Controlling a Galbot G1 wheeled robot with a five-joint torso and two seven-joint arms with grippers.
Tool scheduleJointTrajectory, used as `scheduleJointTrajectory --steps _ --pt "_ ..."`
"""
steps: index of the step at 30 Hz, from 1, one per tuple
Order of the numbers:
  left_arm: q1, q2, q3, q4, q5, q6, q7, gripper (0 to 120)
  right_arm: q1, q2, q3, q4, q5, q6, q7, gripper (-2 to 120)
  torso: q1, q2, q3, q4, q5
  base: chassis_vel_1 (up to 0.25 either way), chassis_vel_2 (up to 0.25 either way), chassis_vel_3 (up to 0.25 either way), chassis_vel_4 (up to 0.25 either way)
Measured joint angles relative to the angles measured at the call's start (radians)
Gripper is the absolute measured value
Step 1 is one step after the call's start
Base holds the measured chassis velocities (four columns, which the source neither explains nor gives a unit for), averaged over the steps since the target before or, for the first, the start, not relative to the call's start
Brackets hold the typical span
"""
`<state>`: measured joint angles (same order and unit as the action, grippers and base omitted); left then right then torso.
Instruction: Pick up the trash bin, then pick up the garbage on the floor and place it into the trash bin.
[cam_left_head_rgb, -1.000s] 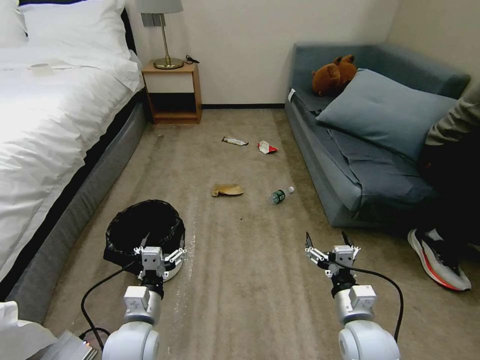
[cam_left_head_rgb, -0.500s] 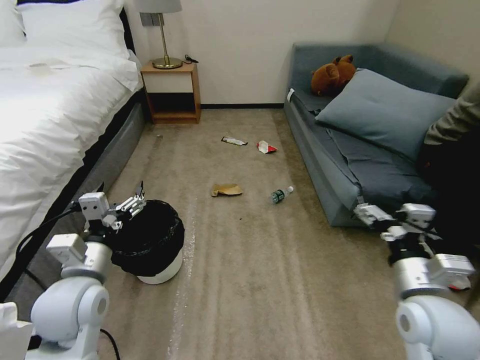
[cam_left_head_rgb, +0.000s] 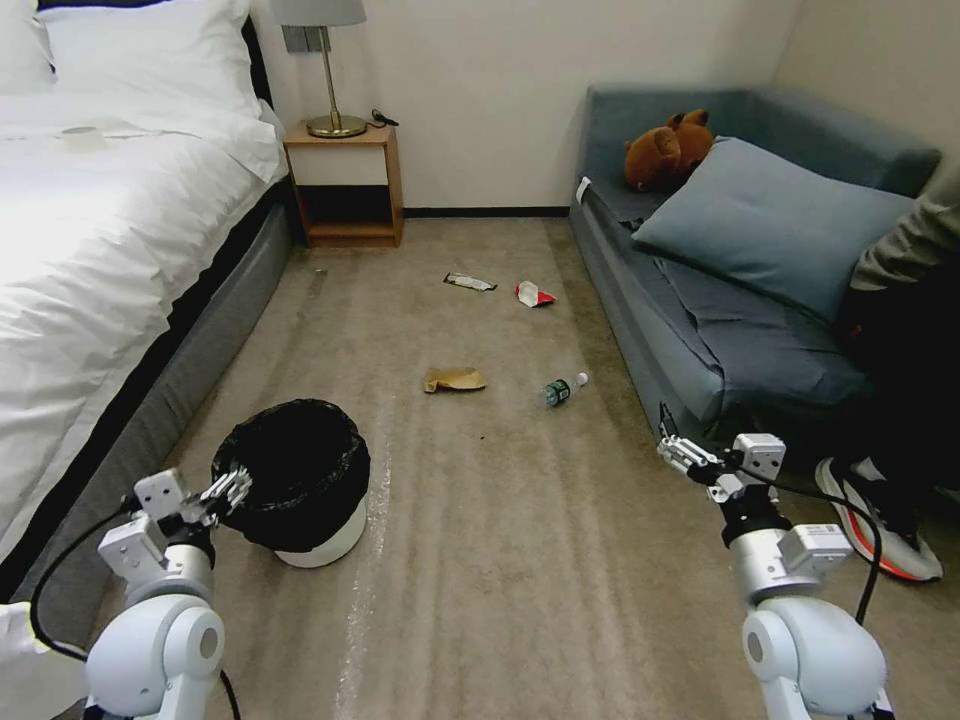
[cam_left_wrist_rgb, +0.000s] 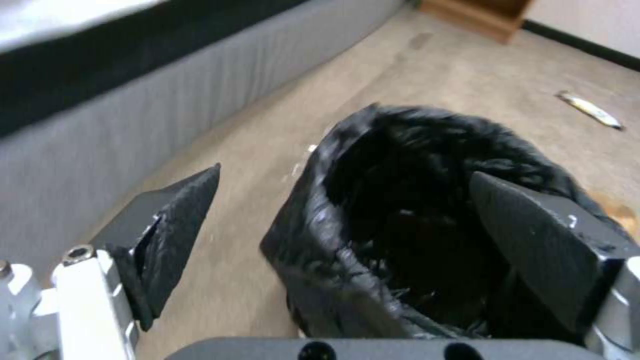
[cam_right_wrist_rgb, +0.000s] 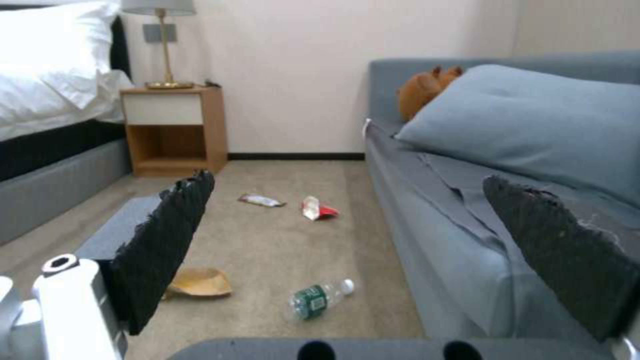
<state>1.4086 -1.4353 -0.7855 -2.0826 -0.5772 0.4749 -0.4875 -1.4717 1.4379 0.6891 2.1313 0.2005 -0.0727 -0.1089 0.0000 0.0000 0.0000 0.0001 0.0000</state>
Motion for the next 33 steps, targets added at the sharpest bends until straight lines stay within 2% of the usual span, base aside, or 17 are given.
scheduleJointTrajectory --steps 1,3,4,7,8,11,12,14,18,24,29,33 --pt "0.0 0.0 0.0 0.0 0.0 0.0 0.0 100 0.0 0.0 0.0 0.0 0.0 0.0 0.0 100 0.0 0.0 0.0 0.0 0.0 0.0 0.0 0.0 0.0" --pt "-0.05 -0.012 0.0 0.019 -0.085 0.022 -0.096 100 -0.003 0.002 -0.002 -0.006 -0.005 0.017 -0.019 100 0.0 0.0 0.0 0.0 0.0 0.0 0.0 0.0 0.0" --pt "-0.05 -0.012 0.0 0.019 -0.085 0.022 -0.096 100 -0.003 0.002 -0.002 -0.006 -0.005 0.017 -0.019 100 0.0 0.0 0.0 0.0 0.0 0.0 0.0 0.0 0.0" --pt "-0.121 -0.016 -0.002 0.051 -0.173 0.05 -0.208 100 -0.012 0.004 -0.005 -0.008 -0.007 0.034 -0.027 100 0.0 0.0 0.0 -0.0001 0.0 0.0 0.0 0.0 0.0" --pt "-0.121 -0.016 -0.002 0.051 -0.173 0.05 -0.208 100 -0.012 0.004 -0.005 -0.008 -0.007 0.034 -0.027 100 0.0 0.0 0.0 -0.0001 0.0 0.0 0.0 0.0 0.0" --pt "-0.181 -0.018 -0.006 0.088 -0.235 0.09 -0.256 100 -0.023 0.004 -0.004 0.004 -0.004 0.048 -0.041 100 0.0 0.0 0.0 -0.0001 0.0 0.0 0.0 0.0 0.0" --pt "-0.181 -0.018 -0.006 0.088 -0.235 0.09 -0.256 100 -0.023 0.004 -0.004 0.004 -0.004 0.048 -0.041 100 0.0 0.0 0.0 -0.0001 0.0 0.0 0.0 0.0 0.0" --pt "-0.222 -0.015 0.001 0.131 -0.261 0.104 -0.278 100 -0.03 0.005 -0.003 0.01 -0.003 0.065 -0.053 100 0.0 0.0 0.0 -0.0002 0.0 0.0 0.0 0.0 0.0" --pt "-0.239 -0.014 0.003 0.171 -0.268 0.113 -0.284 100 -0.04 0.009 -0.001 0.012 -0.003 0.083 -0.06 100 0.0 0.0 0.0 -0.0002 0.0 0.0 0.0 0.0 0.0" --pt "-0.269 0.002 0.005 0.261 -0.269 0.124 -0.254 100 -0.071 0.011 0.007 0.014 -0.005 0.106 -0.094 100 0.0 0.0 0.0 -0.0001 0.0 0.0 0.0 0.0 0.0" --pt "-0.277 0.014 -0.007 0.303 -0.279 0.124 -0.251 99 -0.069 0.011 -0.02 0.013 -0.009 0.113 -0.131 100 0.0 0.0 0.0 0.0 0.0 0.0 0.0 0.0 0.0" --pt "-0.277 0.011 -0.012 0.32 -0.286 0.118 -0.242 90 -0.067 0.013 -0.033 0.002 -0.022 0.134 -0.148 100 0.0 0.0 0.0 0.0001 -0.0001 0.0 0.0 0.0 0.0"
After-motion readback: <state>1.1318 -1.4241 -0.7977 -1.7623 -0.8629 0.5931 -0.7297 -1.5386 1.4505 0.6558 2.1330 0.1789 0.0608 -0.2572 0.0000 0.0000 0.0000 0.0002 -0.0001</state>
